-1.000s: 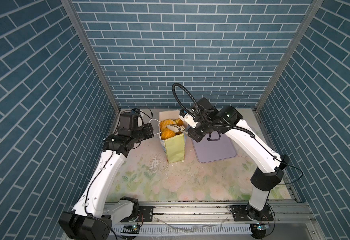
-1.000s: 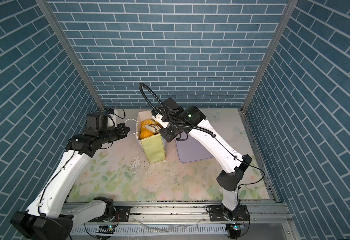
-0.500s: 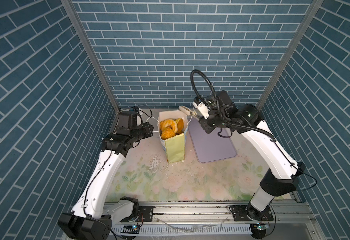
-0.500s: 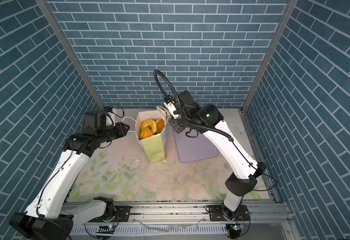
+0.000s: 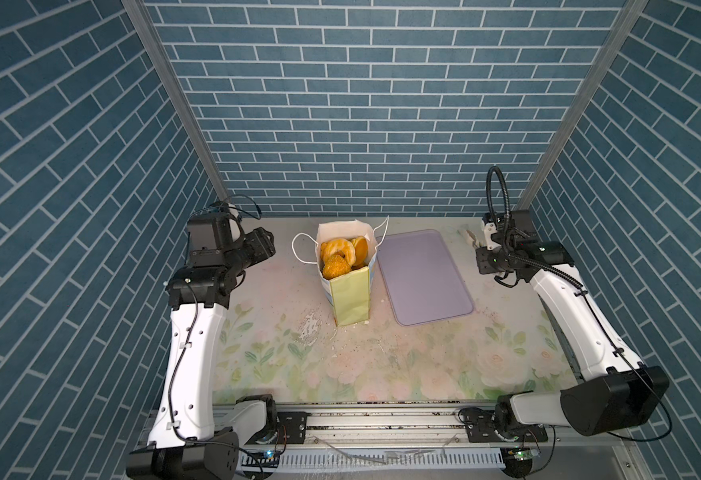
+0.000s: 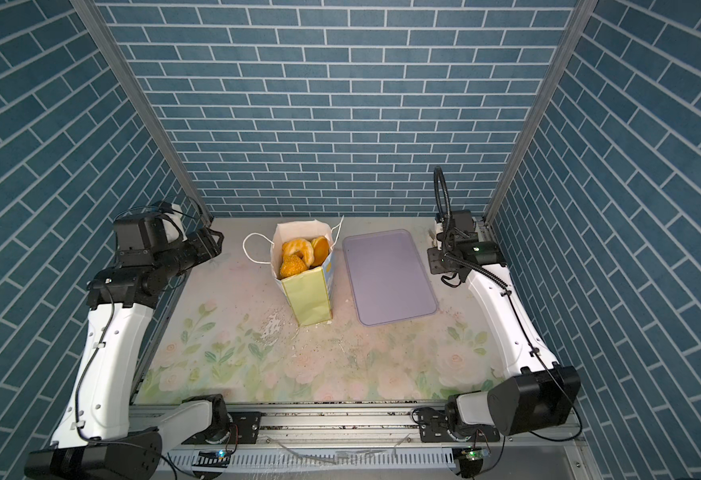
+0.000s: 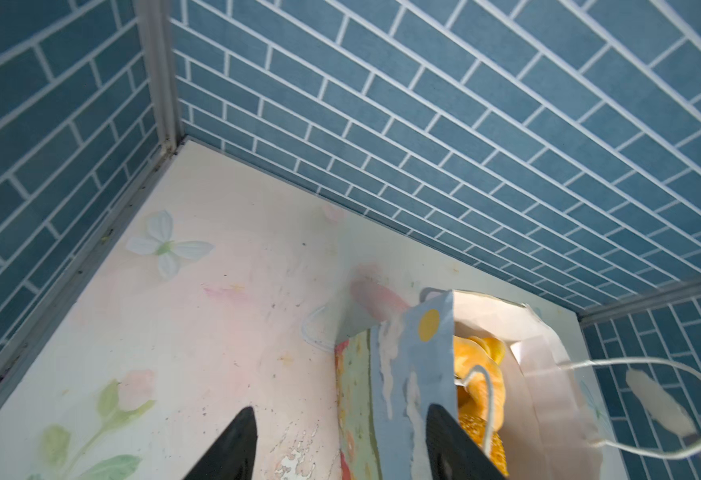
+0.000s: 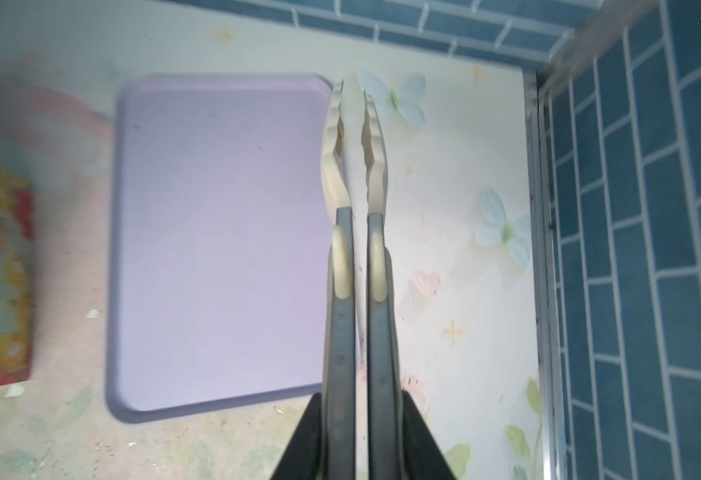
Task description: Place the fake bread into the paper bag
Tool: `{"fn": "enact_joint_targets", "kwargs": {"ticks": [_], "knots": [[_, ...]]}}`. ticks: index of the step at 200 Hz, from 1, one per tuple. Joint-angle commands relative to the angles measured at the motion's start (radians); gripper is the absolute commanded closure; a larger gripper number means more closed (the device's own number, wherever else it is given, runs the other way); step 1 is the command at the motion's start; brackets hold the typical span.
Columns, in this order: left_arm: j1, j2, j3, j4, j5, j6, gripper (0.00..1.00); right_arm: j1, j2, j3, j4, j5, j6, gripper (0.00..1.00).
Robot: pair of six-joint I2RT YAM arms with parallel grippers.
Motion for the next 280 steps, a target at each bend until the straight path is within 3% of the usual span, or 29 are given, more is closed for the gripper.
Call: {"fn": "enact_joint_targets", "kwargs": {"ticks": [1,57,88,157,250,280], "knots": [[0.090,-0.020,-0.053,-0.032,0.034,0.030,0.33,-0.064,0.022,-0.082,0.159,-0.039,0.003,0.72],[0.127,-0.007,-0.174,0.005,0.030,0.034,0.33,-0.213,0.133,-0.228,0.394,-0.095,-0.046,0.73],[0.126,0.010,-0.223,0.058,0.048,0.002,0.33,-0.267,0.228,-0.224,0.431,-0.126,-0.042,0.72],[0.127,0.036,-0.244,0.071,0.057,0.005,0.33,-0.283,0.334,-0.276,0.464,-0.116,-0.010,0.70],[0.127,0.020,-0.268,0.096,0.088,0.017,0.33,-0.289,0.374,-0.291,0.442,-0.122,-0.012,0.52],[0.127,0.000,-0.318,0.159,0.066,0.046,0.34,-0.289,0.335,-0.320,0.473,-0.057,0.009,0.39]]}}
